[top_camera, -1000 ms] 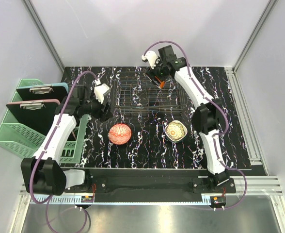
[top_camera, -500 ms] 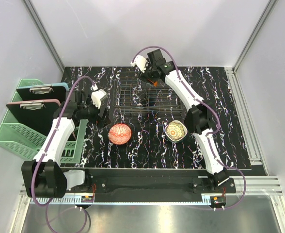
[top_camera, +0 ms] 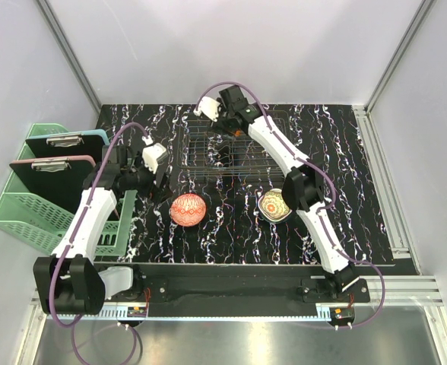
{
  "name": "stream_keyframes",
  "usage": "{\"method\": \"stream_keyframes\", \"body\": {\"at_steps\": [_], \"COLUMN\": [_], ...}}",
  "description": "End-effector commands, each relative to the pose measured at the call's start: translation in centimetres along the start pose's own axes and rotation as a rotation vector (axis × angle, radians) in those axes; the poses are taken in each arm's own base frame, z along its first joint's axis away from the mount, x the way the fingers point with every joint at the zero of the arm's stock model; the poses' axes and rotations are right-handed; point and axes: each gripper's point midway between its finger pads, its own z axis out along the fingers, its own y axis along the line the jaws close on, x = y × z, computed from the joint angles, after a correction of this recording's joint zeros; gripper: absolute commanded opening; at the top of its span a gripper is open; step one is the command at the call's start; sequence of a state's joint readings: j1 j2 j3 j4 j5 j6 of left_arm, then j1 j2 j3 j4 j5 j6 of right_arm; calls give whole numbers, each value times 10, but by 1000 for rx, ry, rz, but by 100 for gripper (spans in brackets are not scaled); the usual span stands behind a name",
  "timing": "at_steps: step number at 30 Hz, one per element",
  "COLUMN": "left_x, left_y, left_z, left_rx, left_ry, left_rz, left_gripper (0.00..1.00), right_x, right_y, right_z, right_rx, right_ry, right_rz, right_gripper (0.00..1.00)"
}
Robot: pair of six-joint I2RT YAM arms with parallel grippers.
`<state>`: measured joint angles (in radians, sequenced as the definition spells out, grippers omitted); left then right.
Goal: Load the bowls into the dish rack
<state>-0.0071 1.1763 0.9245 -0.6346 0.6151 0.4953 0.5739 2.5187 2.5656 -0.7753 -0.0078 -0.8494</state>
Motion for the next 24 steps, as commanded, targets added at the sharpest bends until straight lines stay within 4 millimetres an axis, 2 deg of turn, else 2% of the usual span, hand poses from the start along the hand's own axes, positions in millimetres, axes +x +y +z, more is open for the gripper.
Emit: {"method": "stream_keyframes", "body": {"at_steps": [1,5,11,19,21,24], "left_x": [-4,0,4,6,7,9], "left_y": [0,-3,2,2,2,2], "left_z": [-1,0,-1,-2,-3,-3], "left_rx": [2,14,4,5,4,3], "left_ry": [-33,-30,-31,-35,-37,-39], "left_rz": [32,29,13,10,5,6], "left_gripper": [99,99,99,99,99,99], "right_x": [-34,-40,-51,-56,-60,-70], "right_y": [-25,-22,-24,-15,-19,-42], "right_z": [-7,-5,-2,5,6,-5], "right_rx": [114,126,165,158,187,305], "right_ry": [-69,-72,-85,-73,-76,-88], "right_rz": [-103,-126,-180,-288,-285,-233], "right_gripper": [0,0,0,0,0,0]}}
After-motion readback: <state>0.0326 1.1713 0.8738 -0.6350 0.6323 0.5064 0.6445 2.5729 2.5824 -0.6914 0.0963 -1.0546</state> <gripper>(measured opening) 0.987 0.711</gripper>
